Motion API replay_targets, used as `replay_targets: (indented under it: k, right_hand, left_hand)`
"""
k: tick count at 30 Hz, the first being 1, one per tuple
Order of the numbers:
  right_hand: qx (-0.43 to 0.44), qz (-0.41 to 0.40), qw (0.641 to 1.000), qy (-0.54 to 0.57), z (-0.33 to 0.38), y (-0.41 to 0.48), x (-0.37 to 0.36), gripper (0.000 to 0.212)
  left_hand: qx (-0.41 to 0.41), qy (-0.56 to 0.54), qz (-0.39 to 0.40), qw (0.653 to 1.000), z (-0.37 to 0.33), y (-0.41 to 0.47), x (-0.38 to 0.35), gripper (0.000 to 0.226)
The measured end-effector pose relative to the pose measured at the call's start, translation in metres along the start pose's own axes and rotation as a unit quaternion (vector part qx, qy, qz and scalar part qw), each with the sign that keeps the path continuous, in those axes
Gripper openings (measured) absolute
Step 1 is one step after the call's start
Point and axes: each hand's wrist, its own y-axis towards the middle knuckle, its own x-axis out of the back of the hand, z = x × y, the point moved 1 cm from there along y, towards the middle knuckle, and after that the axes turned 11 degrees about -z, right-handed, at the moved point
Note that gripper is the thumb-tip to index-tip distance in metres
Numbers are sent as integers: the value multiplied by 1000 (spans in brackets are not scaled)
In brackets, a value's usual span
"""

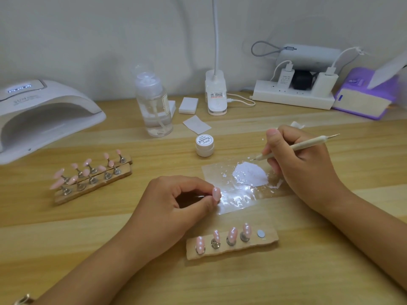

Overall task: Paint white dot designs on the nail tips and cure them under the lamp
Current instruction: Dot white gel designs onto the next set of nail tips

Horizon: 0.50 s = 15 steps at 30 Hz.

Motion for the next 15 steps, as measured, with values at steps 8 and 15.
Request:
replay_targets:
  k: [8,15]
  right_hand:
    - [19,-33,999,-3,3,0,2,43]
    - [13,-49,999,6,4,-1,2,43]
  left_hand:
    - [-45,-1,-35,998,-8,-1,0,8]
    - [-86,18,-27,996,-7,0,0,7]
